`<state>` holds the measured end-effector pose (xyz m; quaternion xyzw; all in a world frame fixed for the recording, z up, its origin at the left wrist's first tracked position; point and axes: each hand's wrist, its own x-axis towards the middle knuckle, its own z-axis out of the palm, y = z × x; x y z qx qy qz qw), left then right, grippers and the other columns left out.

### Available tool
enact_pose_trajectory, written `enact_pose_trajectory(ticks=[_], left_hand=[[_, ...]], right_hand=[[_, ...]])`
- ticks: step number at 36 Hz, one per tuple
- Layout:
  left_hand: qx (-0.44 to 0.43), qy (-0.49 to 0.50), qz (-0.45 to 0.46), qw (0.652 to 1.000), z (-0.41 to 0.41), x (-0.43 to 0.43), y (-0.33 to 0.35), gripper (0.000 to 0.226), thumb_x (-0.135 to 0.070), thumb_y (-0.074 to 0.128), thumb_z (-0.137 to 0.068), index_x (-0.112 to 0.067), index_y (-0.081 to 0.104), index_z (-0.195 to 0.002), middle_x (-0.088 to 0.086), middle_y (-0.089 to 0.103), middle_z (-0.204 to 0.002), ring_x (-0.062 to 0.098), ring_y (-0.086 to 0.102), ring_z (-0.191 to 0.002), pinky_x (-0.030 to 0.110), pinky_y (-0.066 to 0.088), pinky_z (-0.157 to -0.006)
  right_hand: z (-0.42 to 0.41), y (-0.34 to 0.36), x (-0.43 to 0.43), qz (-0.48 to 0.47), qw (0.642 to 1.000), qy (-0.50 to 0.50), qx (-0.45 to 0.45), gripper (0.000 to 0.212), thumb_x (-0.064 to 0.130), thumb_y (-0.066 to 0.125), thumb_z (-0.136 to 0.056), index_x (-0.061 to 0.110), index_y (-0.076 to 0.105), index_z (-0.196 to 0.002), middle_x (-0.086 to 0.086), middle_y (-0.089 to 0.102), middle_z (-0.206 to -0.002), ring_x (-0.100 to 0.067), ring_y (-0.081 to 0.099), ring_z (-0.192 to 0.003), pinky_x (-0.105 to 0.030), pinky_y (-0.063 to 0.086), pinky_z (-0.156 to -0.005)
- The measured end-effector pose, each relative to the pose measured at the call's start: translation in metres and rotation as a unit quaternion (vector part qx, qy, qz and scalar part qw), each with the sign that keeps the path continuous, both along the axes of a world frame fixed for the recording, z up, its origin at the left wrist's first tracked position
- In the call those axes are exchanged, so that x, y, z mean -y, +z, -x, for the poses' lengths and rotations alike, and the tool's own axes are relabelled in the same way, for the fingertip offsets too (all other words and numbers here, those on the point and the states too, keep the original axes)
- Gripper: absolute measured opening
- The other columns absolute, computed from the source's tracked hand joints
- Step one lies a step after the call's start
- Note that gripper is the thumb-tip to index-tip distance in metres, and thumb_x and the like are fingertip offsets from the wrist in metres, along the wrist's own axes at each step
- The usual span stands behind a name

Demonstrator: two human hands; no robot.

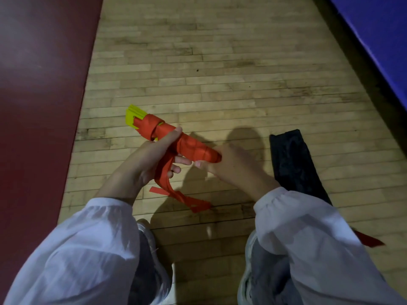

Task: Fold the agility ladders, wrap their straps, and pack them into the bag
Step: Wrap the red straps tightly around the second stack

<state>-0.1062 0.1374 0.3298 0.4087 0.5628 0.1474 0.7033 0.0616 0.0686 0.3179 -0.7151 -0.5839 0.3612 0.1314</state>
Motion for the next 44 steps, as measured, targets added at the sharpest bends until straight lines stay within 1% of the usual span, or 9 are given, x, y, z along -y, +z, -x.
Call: enact_pose_trajectory(ticks=[6,9,14,23,26,32,40,42,44], left_hand=[[-0.001,0.028,-0.014,0.999,-0.001,-0.001,0.001,0.039,-0.043,0.049,-0.095,-0.006,0.06,-0.092,0.02,0.071,-0.082,0.016,0.049,-0.037,0.018,0.038,-0.036],[-0.005,0.03,-0.035,0.999,0.0,-0.002,0.003,0.039,-0.043,0.05,-0.094,-0.005,0.06,-0.093,0.018,0.072,-0.08,0.016,0.049,-0.037,0.018,0.038,-0.035],[-0.011,0.014,-0.084,0.996,0.0,-0.002,0.011,0.042,-0.045,0.048,-0.095,-0.005,0.06,-0.092,0.016,0.075,-0.085,0.015,0.049,-0.039,0.017,0.038,-0.037],[0.009,-0.01,-0.105,0.994,-0.003,0.003,0.017,0.042,-0.043,0.047,-0.095,-0.004,0.061,-0.089,0.015,0.075,-0.085,0.018,0.049,-0.041,0.018,0.038,-0.038],[0.022,-0.016,-0.088,0.996,-0.003,0.003,0.017,0.043,-0.043,0.047,-0.096,-0.003,0.061,-0.094,0.016,0.075,-0.088,0.018,0.05,-0.043,0.019,0.041,-0.039],[0.042,-0.002,-0.065,0.997,-0.001,0.003,0.017,0.047,-0.048,0.051,-0.093,-0.003,0.062,-0.101,0.02,0.074,-0.091,0.018,0.057,-0.046,0.021,0.047,-0.043],[0.03,-0.002,-0.037,0.999,0.001,0.002,0.015,0.05,-0.049,0.048,-0.094,-0.001,0.062,-0.096,0.021,0.073,-0.093,0.017,0.058,-0.047,0.02,0.047,-0.043],[0.033,-0.002,-0.032,0.999,0.001,0.002,0.015,0.047,-0.047,0.049,-0.095,-0.001,0.062,-0.096,0.021,0.073,-0.094,0.016,0.057,-0.046,0.02,0.047,-0.043],[0.035,0.004,-0.034,0.999,0.0,0.002,0.016,0.046,-0.045,0.051,-0.094,0.0,0.062,-0.095,0.02,0.073,-0.093,0.015,0.055,-0.045,0.02,0.046,-0.042]], right_hand=[[-0.002,0.001,-0.003,-0.003,0.999,0.034,-0.013,0.036,0.057,0.061,-0.085,0.026,0.057,-0.067,0.006,0.059,-0.064,-0.01,0.057,-0.06,-0.028,0.037,-0.055],[-0.006,0.005,-0.003,0.006,0.997,0.037,-0.071,0.055,0.067,0.049,-0.087,0.015,0.065,-0.078,-0.006,0.069,-0.072,-0.019,0.066,-0.064,-0.033,0.05,-0.064],[-0.013,0.014,-0.005,0.025,0.99,0.003,-0.142,0.086,0.078,0.029,-0.075,0.001,0.067,-0.088,-0.014,0.072,-0.079,-0.024,0.071,-0.069,-0.031,0.053,-0.071],[-0.022,0.023,-0.005,0.137,0.951,-0.007,-0.276,0.053,0.06,0.042,-0.091,0.012,0.062,-0.107,-0.017,0.071,-0.084,-0.025,0.066,-0.066,-0.03,0.054,-0.06],[-0.021,0.026,-0.004,0.128,0.952,-0.009,-0.278,0.042,0.057,0.041,-0.093,0.02,0.06,-0.096,-0.015,0.067,-0.081,-0.022,0.061,-0.065,-0.029,0.05,-0.059],[-0.018,0.021,-0.007,0.099,0.956,-0.025,-0.274,0.047,0.057,0.044,-0.093,0.014,0.062,-0.087,-0.011,0.065,-0.073,-0.019,0.058,-0.059,-0.029,0.047,-0.056],[-0.014,0.008,-0.008,0.01,0.988,-0.046,-0.145,0.059,0.066,0.046,-0.087,0.014,0.061,-0.112,0.006,0.062,-0.079,-0.008,0.057,-0.067,-0.026,0.043,-0.066],[-0.014,0.005,-0.007,-0.011,0.994,-0.047,-0.102,0.062,0.066,0.047,-0.087,0.018,0.055,-0.125,0.014,0.057,-0.082,-0.003,0.054,-0.074,-0.022,0.037,-0.063],[-0.014,0.002,-0.006,-0.021,0.996,-0.037,-0.078,0.056,0.065,0.05,-0.087,0.022,0.055,-0.123,0.017,0.053,-0.081,-0.003,0.053,-0.074,-0.021,0.033,-0.059]])
